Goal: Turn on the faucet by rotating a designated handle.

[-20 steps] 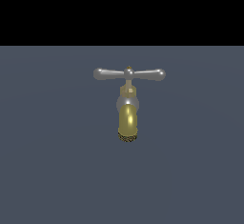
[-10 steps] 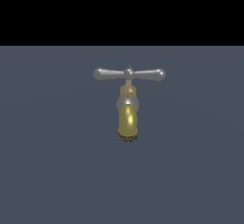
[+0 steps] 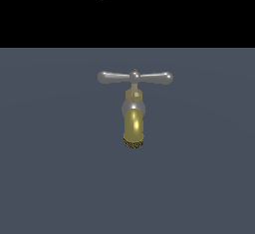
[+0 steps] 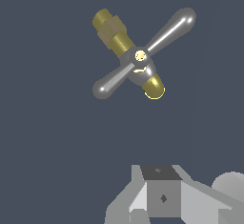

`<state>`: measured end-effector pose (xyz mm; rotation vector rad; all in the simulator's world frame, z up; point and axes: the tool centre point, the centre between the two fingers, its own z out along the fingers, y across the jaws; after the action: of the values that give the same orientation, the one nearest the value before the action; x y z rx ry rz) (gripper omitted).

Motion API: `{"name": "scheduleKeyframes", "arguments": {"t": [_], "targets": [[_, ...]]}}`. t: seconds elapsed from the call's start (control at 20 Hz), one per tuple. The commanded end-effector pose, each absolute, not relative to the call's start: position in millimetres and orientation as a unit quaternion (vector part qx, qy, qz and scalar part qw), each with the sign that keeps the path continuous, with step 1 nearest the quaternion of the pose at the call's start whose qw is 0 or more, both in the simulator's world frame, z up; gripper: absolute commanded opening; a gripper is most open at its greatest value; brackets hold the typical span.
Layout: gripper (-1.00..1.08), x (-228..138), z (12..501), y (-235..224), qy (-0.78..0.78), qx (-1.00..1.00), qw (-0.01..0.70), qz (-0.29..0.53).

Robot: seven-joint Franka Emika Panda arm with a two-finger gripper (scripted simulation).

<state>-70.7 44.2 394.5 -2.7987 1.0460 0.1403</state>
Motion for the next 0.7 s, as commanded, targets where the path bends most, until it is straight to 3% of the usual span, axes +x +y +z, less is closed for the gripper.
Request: {"name": "scheduleKeyframes", "arguments": {"t": [0.0,0.65], "targets": [[-1.0,-56.7,381.7,47.4,0.381,-0.92,0.073,0.05],[-1.0,7.4,307.1,62.5,0.539,-0.84,0.046,0.049]]}}
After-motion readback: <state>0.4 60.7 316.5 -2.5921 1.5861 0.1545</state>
